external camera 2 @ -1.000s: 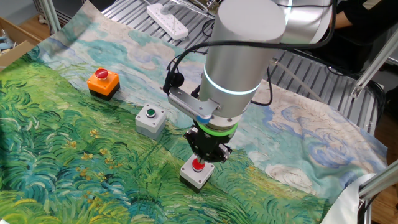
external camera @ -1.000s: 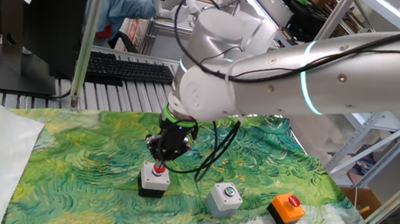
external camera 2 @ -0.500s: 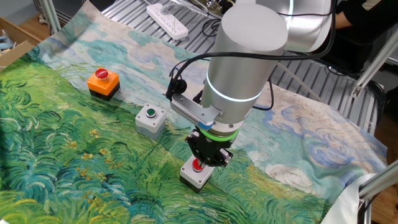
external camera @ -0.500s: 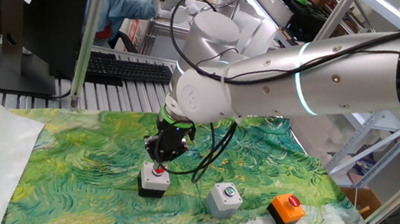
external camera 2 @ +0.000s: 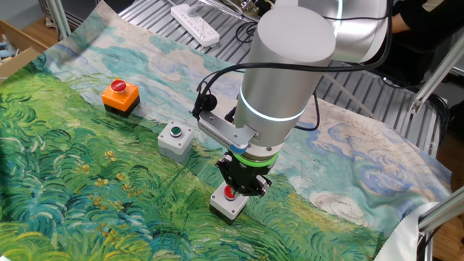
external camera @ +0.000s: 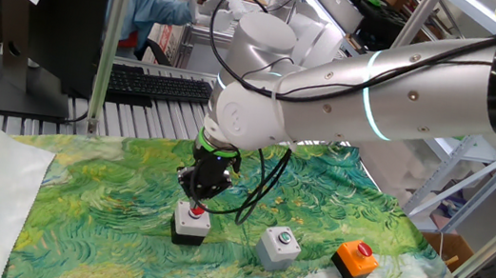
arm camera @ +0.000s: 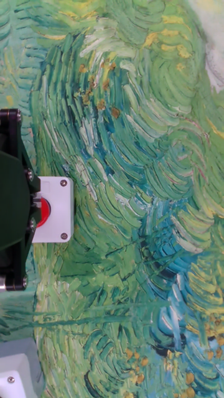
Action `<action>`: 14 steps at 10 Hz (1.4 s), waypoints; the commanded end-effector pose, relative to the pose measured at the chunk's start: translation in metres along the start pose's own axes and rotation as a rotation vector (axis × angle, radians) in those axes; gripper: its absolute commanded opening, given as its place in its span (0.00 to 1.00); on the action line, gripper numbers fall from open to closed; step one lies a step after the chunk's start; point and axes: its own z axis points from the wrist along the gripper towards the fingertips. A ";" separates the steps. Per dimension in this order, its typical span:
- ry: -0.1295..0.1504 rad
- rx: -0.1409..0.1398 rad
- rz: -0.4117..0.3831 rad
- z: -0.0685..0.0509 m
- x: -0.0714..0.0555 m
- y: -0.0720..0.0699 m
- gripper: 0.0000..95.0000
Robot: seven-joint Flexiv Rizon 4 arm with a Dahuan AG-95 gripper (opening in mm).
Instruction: Press three buttons from left to right in sequence
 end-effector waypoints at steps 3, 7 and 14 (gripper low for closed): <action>0.000 0.001 0.004 0.025 0.001 -0.001 0.00; -0.001 0.011 -0.002 0.027 0.000 -0.005 0.00; -0.001 0.007 -0.011 0.020 0.002 -0.010 0.00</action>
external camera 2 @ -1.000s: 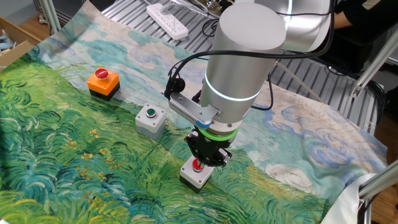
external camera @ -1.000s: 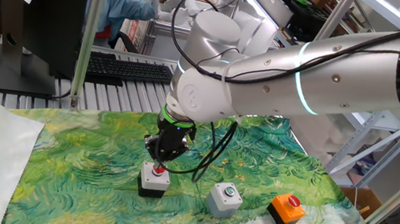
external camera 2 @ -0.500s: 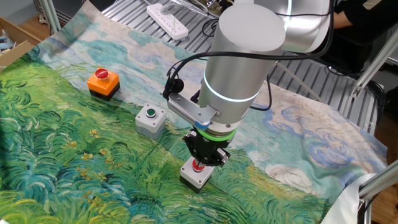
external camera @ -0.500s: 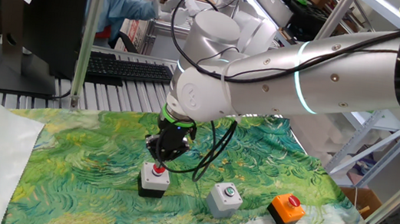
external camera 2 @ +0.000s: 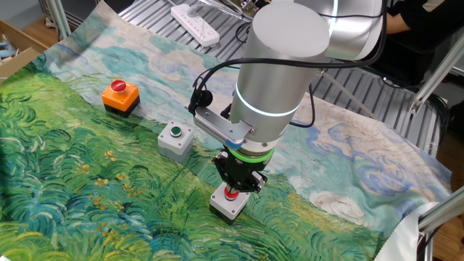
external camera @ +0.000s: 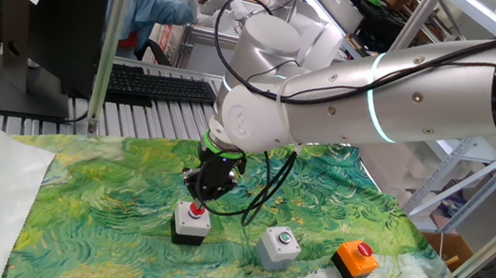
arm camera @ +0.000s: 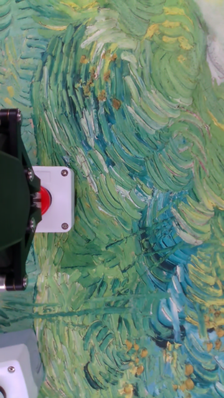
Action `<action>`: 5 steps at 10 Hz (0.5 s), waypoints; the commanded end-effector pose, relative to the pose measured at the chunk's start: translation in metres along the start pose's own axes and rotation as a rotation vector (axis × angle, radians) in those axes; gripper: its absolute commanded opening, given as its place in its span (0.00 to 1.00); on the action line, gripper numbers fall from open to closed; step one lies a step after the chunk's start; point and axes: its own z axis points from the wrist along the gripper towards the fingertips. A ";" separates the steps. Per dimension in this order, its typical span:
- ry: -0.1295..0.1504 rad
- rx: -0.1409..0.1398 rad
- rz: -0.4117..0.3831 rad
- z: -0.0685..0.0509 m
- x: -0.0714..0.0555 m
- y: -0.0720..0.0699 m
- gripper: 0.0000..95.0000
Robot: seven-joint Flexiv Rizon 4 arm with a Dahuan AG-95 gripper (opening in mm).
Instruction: Press three buttons from left to right in sequence
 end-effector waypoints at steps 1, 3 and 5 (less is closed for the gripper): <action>0.000 -0.001 -0.004 0.019 0.001 0.000 0.00; -0.001 -0.002 -0.001 0.019 0.001 0.000 0.00; -0.001 -0.002 -0.003 0.019 0.001 0.000 0.00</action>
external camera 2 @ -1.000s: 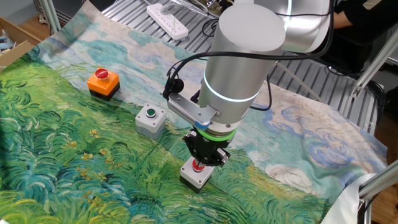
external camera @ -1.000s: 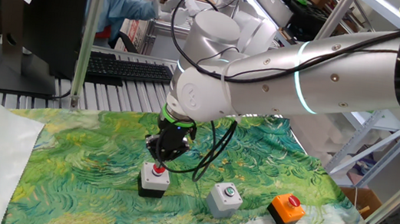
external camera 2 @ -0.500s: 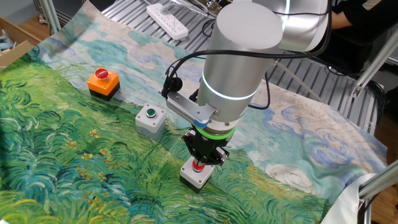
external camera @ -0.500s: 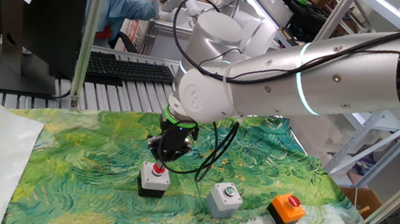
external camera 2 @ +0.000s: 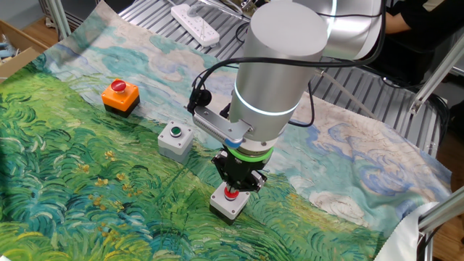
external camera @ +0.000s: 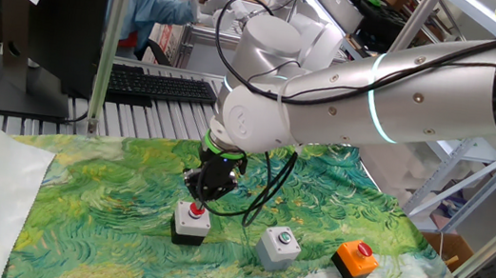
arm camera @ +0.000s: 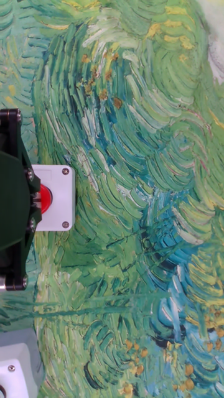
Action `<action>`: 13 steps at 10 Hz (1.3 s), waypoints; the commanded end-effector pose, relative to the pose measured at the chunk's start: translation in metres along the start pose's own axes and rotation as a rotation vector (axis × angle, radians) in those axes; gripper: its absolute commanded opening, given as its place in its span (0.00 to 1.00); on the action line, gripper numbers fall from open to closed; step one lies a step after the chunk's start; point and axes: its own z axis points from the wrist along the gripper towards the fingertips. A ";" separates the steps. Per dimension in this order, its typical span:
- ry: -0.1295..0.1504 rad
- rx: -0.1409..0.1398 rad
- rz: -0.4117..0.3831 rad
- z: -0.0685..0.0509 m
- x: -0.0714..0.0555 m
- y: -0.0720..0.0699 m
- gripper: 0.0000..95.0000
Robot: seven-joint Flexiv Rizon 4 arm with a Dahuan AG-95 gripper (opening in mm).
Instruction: Press three buttons from left to right in sequence
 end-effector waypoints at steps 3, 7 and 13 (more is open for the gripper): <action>-0.006 -0.004 0.004 0.019 0.001 0.001 0.00; -0.010 -0.004 0.012 0.024 0.000 0.003 0.00; -0.009 -0.004 0.018 0.027 0.000 0.003 0.00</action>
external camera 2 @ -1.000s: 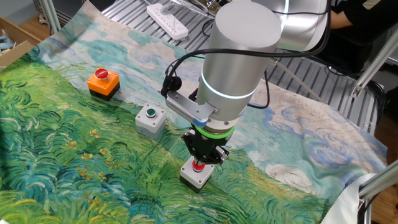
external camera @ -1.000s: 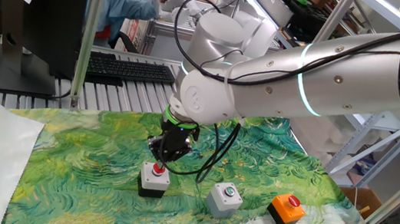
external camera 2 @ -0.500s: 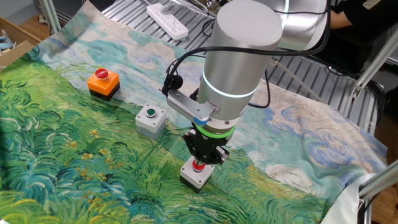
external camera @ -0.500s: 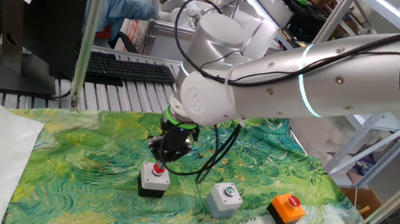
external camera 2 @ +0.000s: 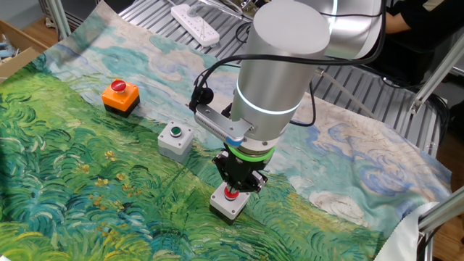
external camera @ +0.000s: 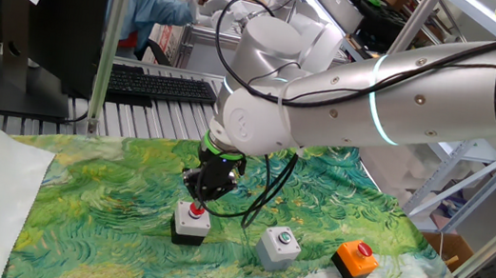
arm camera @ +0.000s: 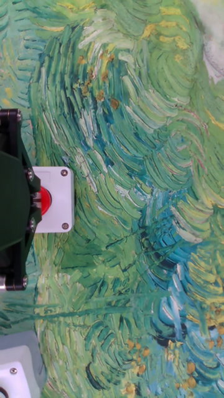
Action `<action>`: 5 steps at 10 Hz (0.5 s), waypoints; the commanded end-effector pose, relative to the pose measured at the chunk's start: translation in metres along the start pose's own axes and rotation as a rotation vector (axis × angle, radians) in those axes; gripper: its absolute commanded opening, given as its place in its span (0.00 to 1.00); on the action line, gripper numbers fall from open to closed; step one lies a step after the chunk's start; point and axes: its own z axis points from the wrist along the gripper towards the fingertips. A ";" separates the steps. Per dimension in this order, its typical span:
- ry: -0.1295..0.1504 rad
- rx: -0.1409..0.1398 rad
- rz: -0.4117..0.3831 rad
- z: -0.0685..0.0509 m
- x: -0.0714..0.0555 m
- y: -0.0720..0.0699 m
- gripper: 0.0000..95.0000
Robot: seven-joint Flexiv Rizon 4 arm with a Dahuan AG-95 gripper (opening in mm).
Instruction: Press three buttons from left to right in sequence
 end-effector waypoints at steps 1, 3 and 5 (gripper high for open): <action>-0.007 0.000 0.006 0.029 0.000 0.002 0.00; -0.002 -0.002 -0.003 0.027 0.001 0.001 0.00; 0.002 -0.002 -0.009 0.022 0.001 0.001 0.00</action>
